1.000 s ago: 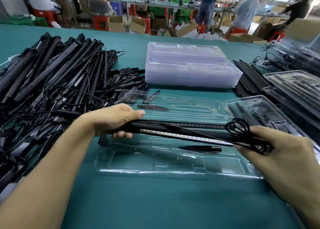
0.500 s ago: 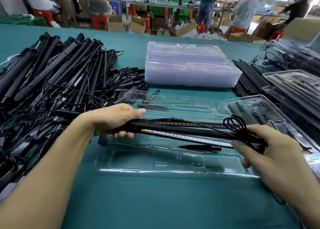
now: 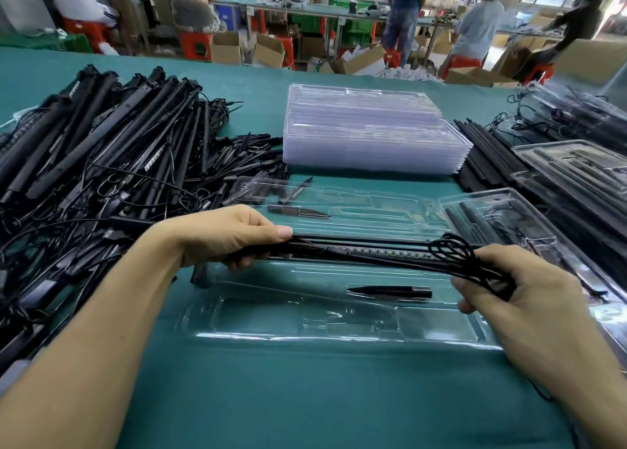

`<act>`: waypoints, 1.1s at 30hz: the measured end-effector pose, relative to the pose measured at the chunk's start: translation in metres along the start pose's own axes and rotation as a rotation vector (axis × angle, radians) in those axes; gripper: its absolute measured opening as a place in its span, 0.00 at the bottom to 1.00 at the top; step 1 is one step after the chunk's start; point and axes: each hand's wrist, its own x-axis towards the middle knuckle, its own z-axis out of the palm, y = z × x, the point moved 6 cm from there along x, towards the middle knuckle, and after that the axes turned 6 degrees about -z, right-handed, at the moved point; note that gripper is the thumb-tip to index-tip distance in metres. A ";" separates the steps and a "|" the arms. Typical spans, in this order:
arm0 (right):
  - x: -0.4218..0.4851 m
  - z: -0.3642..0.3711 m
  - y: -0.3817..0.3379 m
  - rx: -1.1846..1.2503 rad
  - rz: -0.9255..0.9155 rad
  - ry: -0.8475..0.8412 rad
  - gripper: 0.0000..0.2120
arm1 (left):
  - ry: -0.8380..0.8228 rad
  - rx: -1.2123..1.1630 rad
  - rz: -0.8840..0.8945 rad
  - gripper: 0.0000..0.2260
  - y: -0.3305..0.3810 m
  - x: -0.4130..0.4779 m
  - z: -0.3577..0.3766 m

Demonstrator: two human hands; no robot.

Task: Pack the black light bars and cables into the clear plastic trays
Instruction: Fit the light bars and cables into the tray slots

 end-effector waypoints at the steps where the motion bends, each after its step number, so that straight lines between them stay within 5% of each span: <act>1: -0.001 0.003 0.003 -0.021 0.016 -0.013 0.19 | -0.012 0.007 0.027 0.24 0.001 0.000 0.000; 12: -0.017 0.036 0.011 -0.289 0.086 -0.257 0.15 | 0.034 0.091 0.045 0.11 -0.008 -0.001 -0.011; 20: -0.030 0.049 0.013 -0.375 0.114 -0.366 0.24 | 0.165 0.262 0.189 0.10 -0.017 -0.015 0.000; 26: -0.033 0.053 0.016 -0.418 0.146 -0.382 0.24 | 0.423 0.661 0.287 0.21 -0.025 -0.024 0.007; 33: -0.031 0.049 0.021 -0.383 0.176 -0.372 0.35 | 0.563 0.673 0.375 0.24 -0.030 -0.034 0.008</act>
